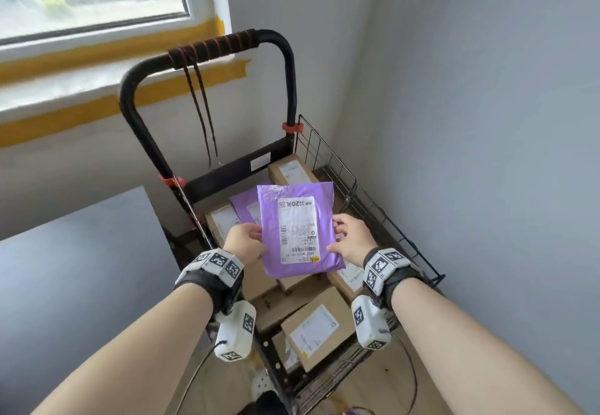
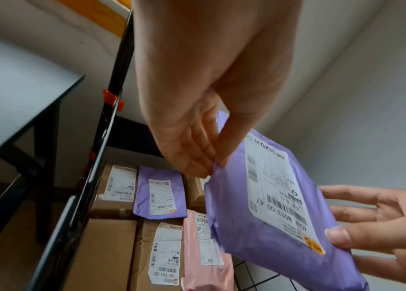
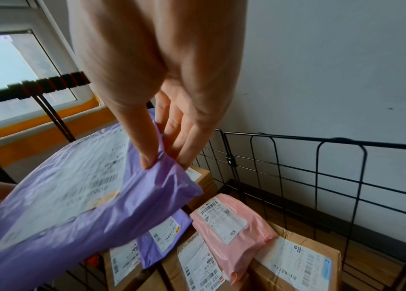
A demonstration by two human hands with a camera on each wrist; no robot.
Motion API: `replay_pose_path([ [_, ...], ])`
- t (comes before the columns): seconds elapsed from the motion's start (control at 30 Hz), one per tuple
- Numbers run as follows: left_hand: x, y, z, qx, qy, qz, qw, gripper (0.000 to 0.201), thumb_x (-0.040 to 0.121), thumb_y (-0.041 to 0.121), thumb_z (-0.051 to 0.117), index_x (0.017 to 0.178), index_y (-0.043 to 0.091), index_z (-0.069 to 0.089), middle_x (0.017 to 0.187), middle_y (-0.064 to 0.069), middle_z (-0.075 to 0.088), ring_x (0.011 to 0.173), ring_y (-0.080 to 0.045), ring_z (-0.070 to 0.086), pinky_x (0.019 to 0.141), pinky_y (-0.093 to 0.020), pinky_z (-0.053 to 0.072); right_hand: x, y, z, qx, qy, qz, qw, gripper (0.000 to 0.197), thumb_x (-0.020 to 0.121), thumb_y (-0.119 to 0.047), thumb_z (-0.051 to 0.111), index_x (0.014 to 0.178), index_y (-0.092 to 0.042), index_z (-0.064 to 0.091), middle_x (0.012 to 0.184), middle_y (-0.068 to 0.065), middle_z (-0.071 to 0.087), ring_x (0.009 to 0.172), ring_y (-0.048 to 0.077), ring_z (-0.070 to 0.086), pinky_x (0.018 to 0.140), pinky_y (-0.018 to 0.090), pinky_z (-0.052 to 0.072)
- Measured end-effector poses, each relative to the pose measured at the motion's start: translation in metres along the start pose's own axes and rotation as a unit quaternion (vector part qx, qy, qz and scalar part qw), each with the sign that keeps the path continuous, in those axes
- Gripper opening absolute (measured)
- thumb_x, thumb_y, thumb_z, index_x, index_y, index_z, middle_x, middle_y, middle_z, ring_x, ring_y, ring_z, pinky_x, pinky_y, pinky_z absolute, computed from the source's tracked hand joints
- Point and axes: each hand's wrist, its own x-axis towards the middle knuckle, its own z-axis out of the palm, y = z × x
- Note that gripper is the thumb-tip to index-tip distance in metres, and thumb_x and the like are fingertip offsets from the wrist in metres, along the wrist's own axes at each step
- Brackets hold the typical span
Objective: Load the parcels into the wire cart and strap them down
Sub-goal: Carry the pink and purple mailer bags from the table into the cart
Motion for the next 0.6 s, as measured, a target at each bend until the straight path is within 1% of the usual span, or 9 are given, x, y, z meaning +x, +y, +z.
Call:
replay_pose_path([
  [0.1,0.019,-0.004,0.005,-0.017,0.000,-0.038,0.999,0.045,0.075,-0.015,0.057,0.117,0.000,0.056,0.067,-0.006,0.058,0.062,-0.022,0.057,0.073,-0.039,0.055,0.023,0.004,-0.001,-0.019,-0.018,0.002,1.000,0.062,0.073,0.007,0.071,0.129,-0.010,0.050,0.117,0.007,0.061,0.098,0.015,0.058,0.089,0.033,0.053],
  [0.13,0.037,-0.009,0.010,-0.022,0.003,-0.062,0.998,0.045,0.075,-0.015,0.057,0.118,0.001,0.056,0.066,-0.006,0.058,0.061,-0.021,0.057,0.071,-0.038,0.055,0.044,0.009,0.000,-0.031,-0.036,0.009,0.999,0.064,0.073,0.008,0.072,0.130,-0.010,0.049,0.118,0.007,0.061,0.097,0.015,0.058,0.088,0.032,0.053],
  [0.2,0.046,-0.013,0.017,-0.021,0.007,-0.079,0.997,0.047,0.075,-0.014,0.057,0.119,0.003,0.056,0.082,-0.014,0.066,0.070,-0.026,0.062,0.072,-0.038,0.056,0.057,0.014,0.004,-0.045,-0.048,0.014,0.998,0.065,0.074,0.007,0.071,0.132,-0.011,0.048,0.119,0.006,0.059,0.098,0.014,0.057,0.083,0.027,0.052],
  [0.23,0.064,-0.020,0.027,-0.028,0.020,-0.091,0.995,0.048,0.075,-0.014,0.057,0.120,0.004,0.056,0.091,-0.017,0.068,0.076,-0.029,0.064,0.073,-0.038,0.056,0.081,0.021,0.006,-0.060,-0.068,0.011,0.996,0.064,0.075,0.006,0.071,0.132,-0.012,0.047,0.119,0.005,0.059,0.099,0.014,0.057,0.081,0.024,0.051],
  [0.3,0.089,-0.031,0.043,-0.032,0.054,-0.116,0.991,0.049,0.075,-0.013,0.055,0.122,0.004,0.056,0.102,-0.019,0.067,0.090,-0.033,0.065,0.077,-0.039,0.056,0.117,0.034,0.015,-0.100,-0.099,0.001,0.990,0.064,0.076,0.002,0.070,0.133,-0.014,0.046,0.119,0.004,0.059,0.102,0.016,0.058,0.083,0.026,0.051],
  [0.4,0.112,-0.052,0.067,-0.013,0.098,-0.149,0.984,0.047,0.077,-0.009,0.054,0.123,0.003,0.056,0.113,-0.017,0.064,0.104,-0.033,0.062,0.088,-0.042,0.053,0.161,0.059,0.034,-0.137,-0.145,-0.007,0.980,0.062,0.077,0.002,0.069,0.132,-0.017,0.047,0.117,0.004,0.060,0.098,0.015,0.058,0.084,0.029,0.052],
  [0.47,0.124,-0.068,0.080,-0.011,0.111,-0.176,0.978,0.049,0.079,-0.008,0.054,0.126,0.004,0.054,0.118,-0.015,0.062,0.108,-0.031,0.060,0.089,-0.041,0.052,0.184,0.077,0.048,-0.143,-0.168,-0.005,0.975,0.058,0.077,0.004,0.068,0.129,-0.015,0.049,0.114,0.004,0.061,0.096,0.015,0.057,0.087,0.030,0.052],
  [0.53,0.135,-0.082,0.091,-0.023,0.123,-0.211,0.969,0.050,0.080,-0.007,0.054,0.129,0.004,0.051,0.124,-0.015,0.060,0.112,-0.030,0.058,0.092,-0.039,0.051,0.202,0.094,0.063,-0.142,-0.193,-0.001,0.971,0.054,0.077,0.004,0.068,0.125,-0.014,0.052,0.111,0.005,0.063,0.097,0.018,0.060,0.089,0.034,0.052],
  [0.6,0.145,-0.097,0.101,-0.027,0.132,-0.245,0.960,0.050,0.081,-0.006,0.054,0.129,0.004,0.051,0.126,-0.015,0.058,0.114,-0.030,0.057,0.092,-0.040,0.051,0.217,0.112,0.080,-0.144,-0.209,0.002,0.967,0.054,0.076,0.002,0.070,0.125,-0.015,0.053,0.111,0.006,0.064,0.099,0.020,0.062,0.089,0.036,0.053],
])
